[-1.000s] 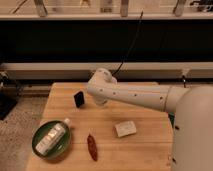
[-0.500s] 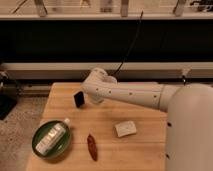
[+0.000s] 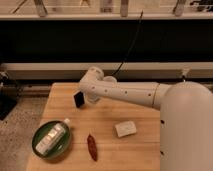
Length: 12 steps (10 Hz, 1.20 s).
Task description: Knock the eraser over
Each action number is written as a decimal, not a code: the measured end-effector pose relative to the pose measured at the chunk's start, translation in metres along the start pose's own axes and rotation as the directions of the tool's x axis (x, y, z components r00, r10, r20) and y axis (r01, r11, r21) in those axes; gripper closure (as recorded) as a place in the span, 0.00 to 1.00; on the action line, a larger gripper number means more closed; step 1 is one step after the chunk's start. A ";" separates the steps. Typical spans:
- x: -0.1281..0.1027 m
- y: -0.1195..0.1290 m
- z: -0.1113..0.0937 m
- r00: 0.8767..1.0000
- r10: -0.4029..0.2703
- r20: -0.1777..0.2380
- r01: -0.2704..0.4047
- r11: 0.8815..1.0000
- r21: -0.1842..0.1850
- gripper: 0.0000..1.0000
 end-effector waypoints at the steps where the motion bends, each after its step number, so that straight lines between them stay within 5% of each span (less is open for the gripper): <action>1: -0.003 -0.005 0.001 1.000 -0.008 0.002 0.008 1.000 0.003 0.96; 12: -0.027 -0.043 0.012 0.998 -0.061 0.032 0.059 0.997 0.051 0.96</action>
